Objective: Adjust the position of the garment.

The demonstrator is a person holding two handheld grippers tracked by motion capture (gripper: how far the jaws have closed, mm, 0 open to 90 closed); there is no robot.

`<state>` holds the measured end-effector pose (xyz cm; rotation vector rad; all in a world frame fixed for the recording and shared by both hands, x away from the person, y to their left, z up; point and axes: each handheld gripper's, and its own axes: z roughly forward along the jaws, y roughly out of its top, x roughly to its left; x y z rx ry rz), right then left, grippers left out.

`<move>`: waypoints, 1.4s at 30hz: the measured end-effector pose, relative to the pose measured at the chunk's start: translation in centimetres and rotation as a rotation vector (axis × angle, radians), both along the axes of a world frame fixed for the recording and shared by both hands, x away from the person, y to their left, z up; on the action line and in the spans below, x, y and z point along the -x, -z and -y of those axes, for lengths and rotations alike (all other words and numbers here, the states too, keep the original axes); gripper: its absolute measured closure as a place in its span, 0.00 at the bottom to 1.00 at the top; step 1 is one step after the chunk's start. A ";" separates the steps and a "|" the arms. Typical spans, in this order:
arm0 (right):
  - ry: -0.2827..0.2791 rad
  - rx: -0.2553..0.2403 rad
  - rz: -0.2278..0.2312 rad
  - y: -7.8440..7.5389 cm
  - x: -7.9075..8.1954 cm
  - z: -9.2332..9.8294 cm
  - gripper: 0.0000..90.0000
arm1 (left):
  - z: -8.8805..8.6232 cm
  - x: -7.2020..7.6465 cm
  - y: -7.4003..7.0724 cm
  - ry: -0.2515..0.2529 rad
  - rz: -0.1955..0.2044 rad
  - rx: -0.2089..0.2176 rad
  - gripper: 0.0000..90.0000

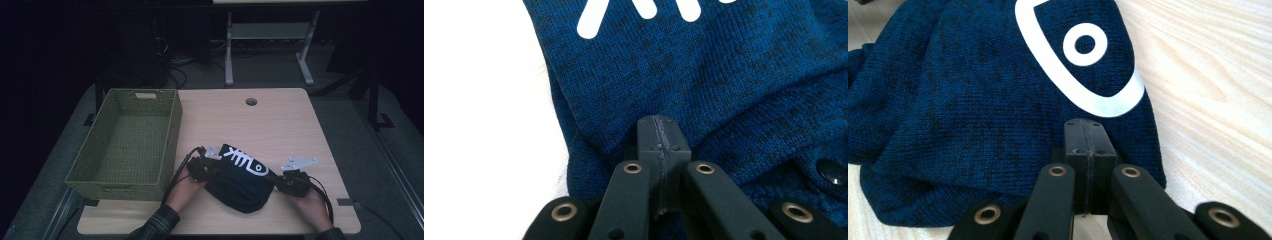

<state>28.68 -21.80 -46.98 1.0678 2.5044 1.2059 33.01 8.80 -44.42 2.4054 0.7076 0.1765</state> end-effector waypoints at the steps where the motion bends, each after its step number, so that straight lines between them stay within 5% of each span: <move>1: 0.000 0.001 0.002 0.0 0.0 0.0 1.00 | -0.1 -0.1 -0.2 0.000 -0.008 0.015 1.00; 5: 0.017 -0.029 0.039 -0.6 0.5 0.5 0.85 | -0.8 -0.4 -0.9 -0.025 -0.012 0.070 0.93; 13: 0.096 -0.037 0.116 -1.1 1.4 2.5 0.49 | -1.5 -1.0 -1.6 -0.069 -0.002 0.101 0.63; 17: 0.155 0.013 0.127 -0.9 2.0 3.3 0.32 | -1.6 -1.6 -1.7 -0.082 -0.010 0.110 0.50; 24: 0.263 0.098 0.068 0.5 2.0 5.0 0.09 | -1.3 -2.9 -1.6 -0.102 -0.033 0.130 0.28; 28: 0.304 0.108 0.053 0.9 1.5 5.9 0.03 | -0.9 -3.6 -1.3 -0.103 -0.045 0.122 0.22; 42: 0.300 0.134 0.034 1.3 1.3 6.0 0.03 | -0.4 -4.9 0.9 -0.100 -0.115 0.093 0.20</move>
